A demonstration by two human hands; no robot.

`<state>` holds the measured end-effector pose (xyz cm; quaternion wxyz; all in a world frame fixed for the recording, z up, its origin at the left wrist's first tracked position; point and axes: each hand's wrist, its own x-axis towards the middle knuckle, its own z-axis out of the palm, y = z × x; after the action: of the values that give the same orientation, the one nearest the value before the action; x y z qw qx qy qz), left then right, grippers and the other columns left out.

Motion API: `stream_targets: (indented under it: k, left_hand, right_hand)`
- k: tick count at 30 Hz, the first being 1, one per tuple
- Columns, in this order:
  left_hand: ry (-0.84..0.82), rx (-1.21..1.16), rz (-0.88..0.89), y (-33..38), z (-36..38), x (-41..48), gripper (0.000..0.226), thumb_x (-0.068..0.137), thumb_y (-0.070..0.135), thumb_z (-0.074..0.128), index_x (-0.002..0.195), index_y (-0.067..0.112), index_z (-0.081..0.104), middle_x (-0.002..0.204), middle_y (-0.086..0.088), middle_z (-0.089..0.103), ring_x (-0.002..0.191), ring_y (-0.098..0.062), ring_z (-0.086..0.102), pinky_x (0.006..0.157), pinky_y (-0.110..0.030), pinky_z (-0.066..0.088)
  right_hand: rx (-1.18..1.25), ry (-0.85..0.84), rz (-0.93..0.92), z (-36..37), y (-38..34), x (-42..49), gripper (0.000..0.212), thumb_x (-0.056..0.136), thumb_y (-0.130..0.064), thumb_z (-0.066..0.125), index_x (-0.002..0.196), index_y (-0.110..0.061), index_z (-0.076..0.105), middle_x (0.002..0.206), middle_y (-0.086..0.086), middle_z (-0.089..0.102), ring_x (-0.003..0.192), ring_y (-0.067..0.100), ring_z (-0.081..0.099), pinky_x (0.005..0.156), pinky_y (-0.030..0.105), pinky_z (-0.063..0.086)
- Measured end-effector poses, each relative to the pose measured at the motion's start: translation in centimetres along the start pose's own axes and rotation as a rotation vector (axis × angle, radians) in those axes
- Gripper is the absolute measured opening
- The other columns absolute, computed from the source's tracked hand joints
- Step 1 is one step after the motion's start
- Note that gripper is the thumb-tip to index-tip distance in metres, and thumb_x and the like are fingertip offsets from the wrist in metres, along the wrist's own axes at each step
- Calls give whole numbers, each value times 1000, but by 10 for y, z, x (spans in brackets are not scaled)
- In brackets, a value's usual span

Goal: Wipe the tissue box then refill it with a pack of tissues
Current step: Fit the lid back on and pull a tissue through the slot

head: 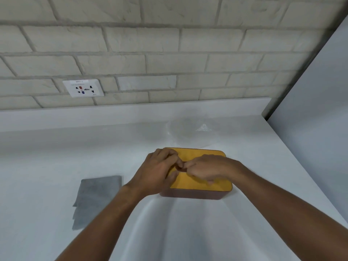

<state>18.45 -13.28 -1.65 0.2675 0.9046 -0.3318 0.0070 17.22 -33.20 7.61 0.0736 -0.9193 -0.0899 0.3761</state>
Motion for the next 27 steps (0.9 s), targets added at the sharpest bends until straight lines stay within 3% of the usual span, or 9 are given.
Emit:
stream_targets:
  k: [3, 7, 9, 11, 14, 18, 20, 22, 27]
  left_hand:
    - [10, -3, -33, -3, -3, -1, 30, 86, 46, 53, 113, 40, 65, 131, 12, 54, 121, -15, 51, 97, -34, 41]
    - [-8, 12, -37, -4, -9, -1, 29, 87, 49, 56, 112, 39, 66, 134, 9, 55, 120, -17, 52, 95, -33, 41]
    - [-9, 22, -36, -6, -10, -1, 29, 88, 50, 58, 113, 38, 66, 134, 8, 55, 120, -17, 53, 96, -35, 42]
    - [-14, 33, -37, -7, -9, -1, 32, 88, 55, 56, 113, 37, 66, 136, 8, 55, 123, -18, 51, 98, -37, 44]
    - [-24, 59, -22, -7, -7, -1, 37, 87, 61, 53, 112, 38, 66, 136, 8, 55, 127, -18, 49, 99, -39, 44]
    - [-13, 73, -14, -7, -7, 1, 38, 87, 63, 53, 111, 38, 67, 134, 8, 57, 125, -17, 49, 96, -35, 41]
    - [-12, 77, -14, -7, -7, 1, 39, 87, 64, 52, 112, 38, 67, 134, 8, 57, 124, -17, 50, 97, -35, 41]
    - [-10, 72, -20, -8, -7, 2, 38, 88, 65, 53, 113, 39, 67, 134, 8, 57, 124, -17, 50, 96, -35, 41]
    - [-1, 65, -19, -8, -6, 2, 42, 90, 68, 52, 115, 38, 68, 134, 7, 58, 124, -17, 50, 96, -36, 44]
  right_hand:
    - [72, -54, 98, -4, -5, 16, 52, 90, -53, 32, 139, -44, 45, 97, -2, 56, 70, 19, 64, 69, 32, 47]
    - [142, -123, 131, -6, -9, 18, 50, 87, -40, 36, 136, -50, 42, 93, -1, 52, 64, 17, 59, 61, 28, 42]
    - [195, -146, 130, -8, -9, 14, 33, 89, -35, 37, 116, -43, 54, 86, 0, 48, 61, 15, 57, 53, 25, 36]
    - [240, -143, 151, -9, -9, 12, 13, 90, -32, 40, 95, -34, 52, 83, 0, 57, 62, 14, 63, 54, 23, 40]
    - [246, -139, 165, -8, -7, 15, 22, 87, -31, 42, 106, -20, 45, 75, 9, 74, 60, 13, 71, 66, 24, 52]
    - [192, -135, 177, -15, -9, 10, 7, 88, -33, 43, 83, -28, 44, 73, 11, 72, 59, 15, 60, 67, 26, 47]
    - [183, -122, 176, -16, -11, 5, 13, 90, -35, 43, 77, -32, 44, 79, 10, 65, 58, 15, 53, 62, 27, 41]
    - [212, -119, 186, -15, -12, 4, 11, 90, -38, 42, 94, -31, 50, 81, 4, 56, 60, 15, 54, 58, 27, 36]
    - [219, -106, 214, -8, -9, 15, 57, 84, -54, 41, 138, -38, 44, 101, 8, 62, 65, 16, 62, 57, 27, 37]
